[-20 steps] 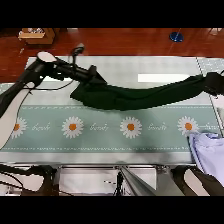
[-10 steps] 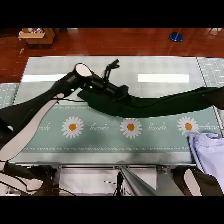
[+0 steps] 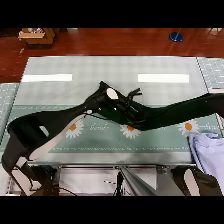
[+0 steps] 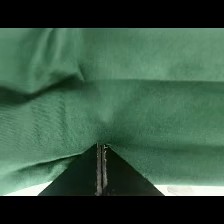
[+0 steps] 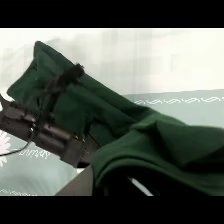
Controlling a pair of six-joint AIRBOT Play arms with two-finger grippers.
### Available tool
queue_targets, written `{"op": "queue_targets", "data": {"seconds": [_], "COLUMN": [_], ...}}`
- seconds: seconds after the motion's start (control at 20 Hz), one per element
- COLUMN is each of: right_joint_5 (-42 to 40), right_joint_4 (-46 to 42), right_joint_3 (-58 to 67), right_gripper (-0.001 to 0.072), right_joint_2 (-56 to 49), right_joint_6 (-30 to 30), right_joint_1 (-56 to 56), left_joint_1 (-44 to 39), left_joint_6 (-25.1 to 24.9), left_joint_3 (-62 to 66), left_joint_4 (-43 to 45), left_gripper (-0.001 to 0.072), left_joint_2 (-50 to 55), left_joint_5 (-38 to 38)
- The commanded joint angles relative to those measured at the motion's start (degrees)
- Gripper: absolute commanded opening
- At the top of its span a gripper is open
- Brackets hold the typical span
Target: Fold the shirts.
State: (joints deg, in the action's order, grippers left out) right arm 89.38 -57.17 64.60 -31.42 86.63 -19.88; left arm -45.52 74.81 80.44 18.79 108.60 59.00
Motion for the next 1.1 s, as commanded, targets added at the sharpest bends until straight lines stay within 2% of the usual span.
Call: {"op": "queue_targets", "data": {"seconds": [0.0, 0.2, 0.35, 0.45, 0.6, 0.8, 1.05], "right_joint_5": [0.46, 0.04, -0.24, -3.32, -11.85, -26.99, -47.41], "right_joint_4": [-0.24, -0.04, 2.49, 6.01, 7.15, 4.61, 4.74], "right_joint_3": [0.04, 0.02, 0.02, 0.02, 0.02, 0.02, 0.02], "right_gripper": [0.0021, 0.0021, 0.0021, 0.0021, 0.0021, 0.0021, 0.0021], "right_joint_2": [0.46, 0.33, -1.40, -3.72, -8.46, -19.04, -36.92], "right_joint_6": [0.20, 0.22, 0.17, -0.13, 0.44, 3.63, 5.16], "right_joint_1": [-0.02, 0.00, 0.00, 1.25, 10.10, 27.78, 46.84], "left_joint_1": [-2.21, 7.02, 18.82, 27.93, 40.87, 55.17, 62.77], "left_joint_6": [-0.61, -4.15, -4.70, -4.70, -4.68, -4.72, -4.66], "left_joint_3": [0.04, 0.00, 0.00, 0.02, 0.00, 0.00, -0.02], "left_joint_4": [-4.44, -3.28, 1.01, 2.51, 3.93, 4.46, 11.45], "left_gripper": [0.0034, 0.0033, 0.0033, 0.0033, 0.0033, 0.0033, 0.0033], "left_joint_2": [1.73, -4.44, -13.94, -20.87, -29.92, -38.58, -45.05], "left_joint_5": [-2.82, -0.28, 1.88, 3.74, 6.84, 14.60, 20.28]}}
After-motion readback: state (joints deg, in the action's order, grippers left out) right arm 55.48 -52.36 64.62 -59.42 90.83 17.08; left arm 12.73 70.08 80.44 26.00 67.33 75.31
